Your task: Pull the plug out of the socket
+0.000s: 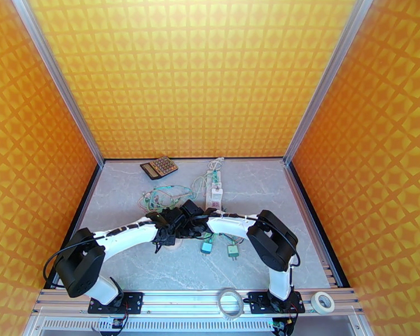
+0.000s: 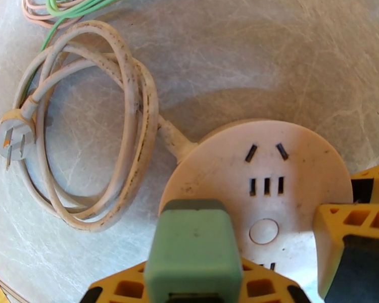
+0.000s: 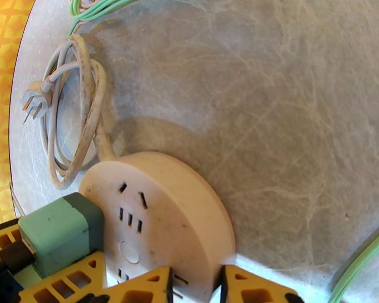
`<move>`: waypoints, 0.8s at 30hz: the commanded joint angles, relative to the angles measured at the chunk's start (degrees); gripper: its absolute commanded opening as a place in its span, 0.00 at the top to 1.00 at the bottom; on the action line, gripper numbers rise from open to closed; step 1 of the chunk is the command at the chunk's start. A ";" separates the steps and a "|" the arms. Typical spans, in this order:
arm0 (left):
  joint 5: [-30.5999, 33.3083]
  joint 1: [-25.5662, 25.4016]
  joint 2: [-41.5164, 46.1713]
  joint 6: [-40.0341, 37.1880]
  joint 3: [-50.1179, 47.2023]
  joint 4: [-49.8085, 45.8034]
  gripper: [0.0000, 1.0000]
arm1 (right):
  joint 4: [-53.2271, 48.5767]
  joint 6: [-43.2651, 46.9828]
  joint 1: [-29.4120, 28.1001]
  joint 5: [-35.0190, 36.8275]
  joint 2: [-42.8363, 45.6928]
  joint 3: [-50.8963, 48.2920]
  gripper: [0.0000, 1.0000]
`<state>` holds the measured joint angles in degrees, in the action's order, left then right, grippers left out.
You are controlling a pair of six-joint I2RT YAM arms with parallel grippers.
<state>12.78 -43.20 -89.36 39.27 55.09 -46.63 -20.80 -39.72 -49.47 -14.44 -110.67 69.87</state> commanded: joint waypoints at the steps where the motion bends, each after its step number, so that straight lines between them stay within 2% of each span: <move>1: -10.61 2.75 4.48 1.12 -2.14 5.67 0.94 | -7.16 1.88 -1.76 5.29 -7.39 -3.68 0.74; 5: -16.30 8.76 10.00 2.60 -5.42 8.81 0.95 | -7.24 1.86 -1.69 5.35 -7.39 -3.75 0.74; 8: -17.97 10.77 12.57 2.57 -6.57 9.41 0.95 | -7.39 1.93 -1.71 5.24 -7.60 -3.69 0.74; 18: -16.66 9.75 9.22 0.60 -4.92 7.08 0.97 | -7.70 2.14 -1.72 4.75 -8.46 -2.24 0.74; 23: -11.86 5.85 4.17 -1.05 -0.16 2.60 0.98 | -7.86 2.11 -1.73 4.28 -9.02 -1.88 0.74; 24: -10.51 3.44 2.89 -1.27 0.83 1.64 0.99 | -7.92 2.11 -1.83 4.21 -9.11 -1.77 0.74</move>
<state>3.53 -35.59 -84.29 40.07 51.51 -45.93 -19.09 -39.05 -50.65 -14.59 -112.44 71.57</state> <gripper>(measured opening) 0.287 0.259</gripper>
